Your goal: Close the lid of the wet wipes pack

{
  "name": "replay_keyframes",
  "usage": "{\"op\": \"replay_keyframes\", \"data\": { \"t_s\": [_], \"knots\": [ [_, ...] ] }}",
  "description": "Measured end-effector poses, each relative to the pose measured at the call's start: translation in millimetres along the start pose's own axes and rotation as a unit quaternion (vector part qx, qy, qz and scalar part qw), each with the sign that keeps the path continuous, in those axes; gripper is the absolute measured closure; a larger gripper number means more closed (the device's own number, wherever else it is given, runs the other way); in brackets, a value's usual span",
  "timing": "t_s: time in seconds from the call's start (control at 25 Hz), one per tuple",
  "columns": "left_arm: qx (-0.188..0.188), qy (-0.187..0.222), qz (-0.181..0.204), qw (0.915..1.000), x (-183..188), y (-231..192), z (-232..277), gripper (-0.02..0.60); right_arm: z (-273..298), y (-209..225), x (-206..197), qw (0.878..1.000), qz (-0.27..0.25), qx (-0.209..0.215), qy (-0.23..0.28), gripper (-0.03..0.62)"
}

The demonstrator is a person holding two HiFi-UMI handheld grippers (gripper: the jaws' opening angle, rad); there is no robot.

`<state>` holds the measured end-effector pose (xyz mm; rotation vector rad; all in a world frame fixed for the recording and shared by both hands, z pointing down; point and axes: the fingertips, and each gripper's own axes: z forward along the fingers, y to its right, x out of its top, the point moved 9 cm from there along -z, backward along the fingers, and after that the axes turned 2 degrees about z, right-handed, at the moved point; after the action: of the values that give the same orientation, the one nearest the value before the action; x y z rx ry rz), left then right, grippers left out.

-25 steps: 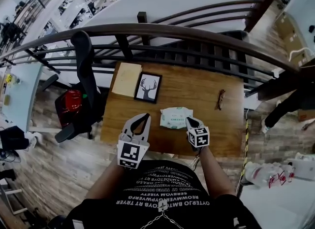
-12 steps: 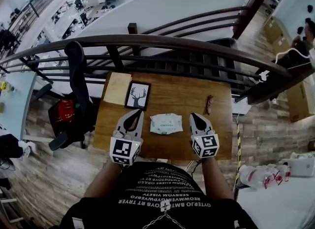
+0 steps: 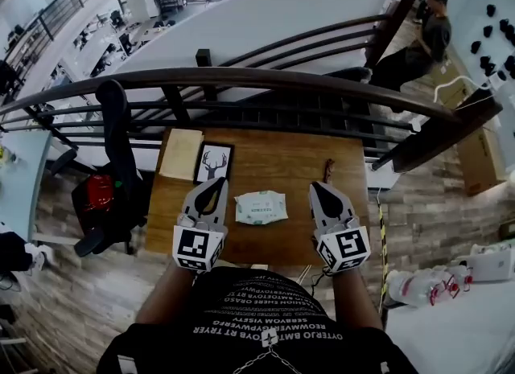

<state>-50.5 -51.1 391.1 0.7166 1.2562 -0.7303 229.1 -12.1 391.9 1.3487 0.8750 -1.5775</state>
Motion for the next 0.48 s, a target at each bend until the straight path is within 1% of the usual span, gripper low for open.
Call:
{"op": "replay_keyframes", "data": {
  "t_s": [0.12, 0.24, 0.48],
  "knots": [
    [-0.006, 0.001, 0.003, 1.0, 3, 2, -3, 0.554, -5, -4, 6, 1.0, -0.006, 0.0, 0.007, 0.58],
    [-0.001, -0.002, 0.01, 0.9999, 4, -1, -7, 0.554, -3, -6, 1, 1.0, -0.013, -0.003, 0.005, 0.58],
    [-0.005, -0.008, 0.015, 0.9998, 6, -12, -14, 0.554, 0, -15, -12, 1.0, 0.005, -0.013, -0.01, 0.58]
  ]
}}
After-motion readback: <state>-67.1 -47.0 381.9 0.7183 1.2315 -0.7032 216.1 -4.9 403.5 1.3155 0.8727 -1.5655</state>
